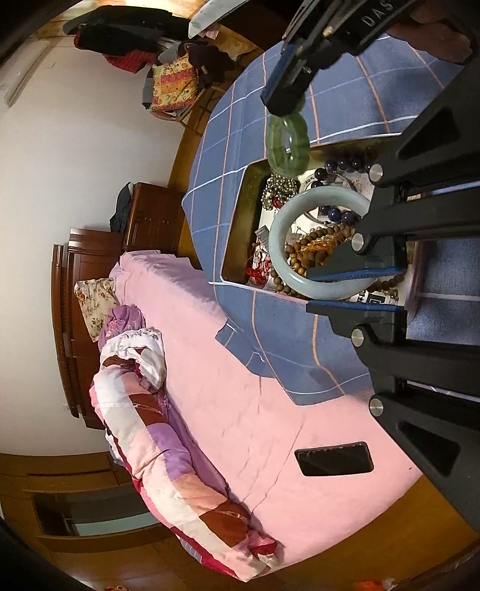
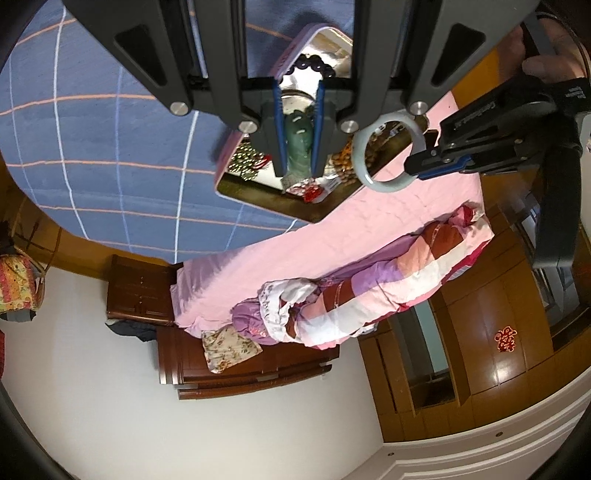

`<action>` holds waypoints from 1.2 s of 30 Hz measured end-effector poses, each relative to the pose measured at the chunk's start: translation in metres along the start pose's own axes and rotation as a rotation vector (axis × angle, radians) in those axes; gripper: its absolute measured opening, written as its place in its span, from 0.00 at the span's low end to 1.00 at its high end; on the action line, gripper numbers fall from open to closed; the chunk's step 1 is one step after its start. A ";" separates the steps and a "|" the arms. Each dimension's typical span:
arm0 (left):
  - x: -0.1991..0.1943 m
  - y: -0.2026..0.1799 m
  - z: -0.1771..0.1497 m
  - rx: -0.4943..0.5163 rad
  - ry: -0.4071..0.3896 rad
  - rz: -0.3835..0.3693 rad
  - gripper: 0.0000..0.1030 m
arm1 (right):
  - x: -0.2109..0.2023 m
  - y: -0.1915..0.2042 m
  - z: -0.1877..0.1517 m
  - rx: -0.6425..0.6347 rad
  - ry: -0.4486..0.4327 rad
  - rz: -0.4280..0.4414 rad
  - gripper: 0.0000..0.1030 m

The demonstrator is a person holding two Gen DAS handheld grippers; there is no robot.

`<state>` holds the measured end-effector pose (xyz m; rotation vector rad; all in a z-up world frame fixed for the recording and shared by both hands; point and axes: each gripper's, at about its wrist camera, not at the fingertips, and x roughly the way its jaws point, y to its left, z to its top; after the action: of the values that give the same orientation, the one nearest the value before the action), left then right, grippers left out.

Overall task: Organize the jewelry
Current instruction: 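Carry the white bangle into the tin with the left tool while the right tool carries the green bangle there, then open both tools to release both bangles into the tin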

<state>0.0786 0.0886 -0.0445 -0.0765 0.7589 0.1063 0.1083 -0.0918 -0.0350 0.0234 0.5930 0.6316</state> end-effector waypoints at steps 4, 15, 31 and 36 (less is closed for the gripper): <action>0.004 -0.002 -0.001 -0.001 0.011 0.002 0.09 | 0.004 0.001 -0.003 0.009 0.011 0.005 0.15; 0.013 -0.007 -0.005 0.026 0.033 -0.001 0.09 | 0.018 0.004 -0.014 0.035 0.047 -0.002 0.15; 0.024 -0.006 -0.010 0.027 0.064 -0.021 0.13 | 0.034 0.008 -0.026 0.033 0.108 0.003 0.16; 0.017 -0.004 -0.006 0.028 0.035 -0.017 0.23 | 0.036 0.002 -0.027 0.072 0.113 0.022 0.43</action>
<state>0.0872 0.0851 -0.0607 -0.0579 0.7939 0.0787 0.1165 -0.0743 -0.0759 0.0621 0.7251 0.6356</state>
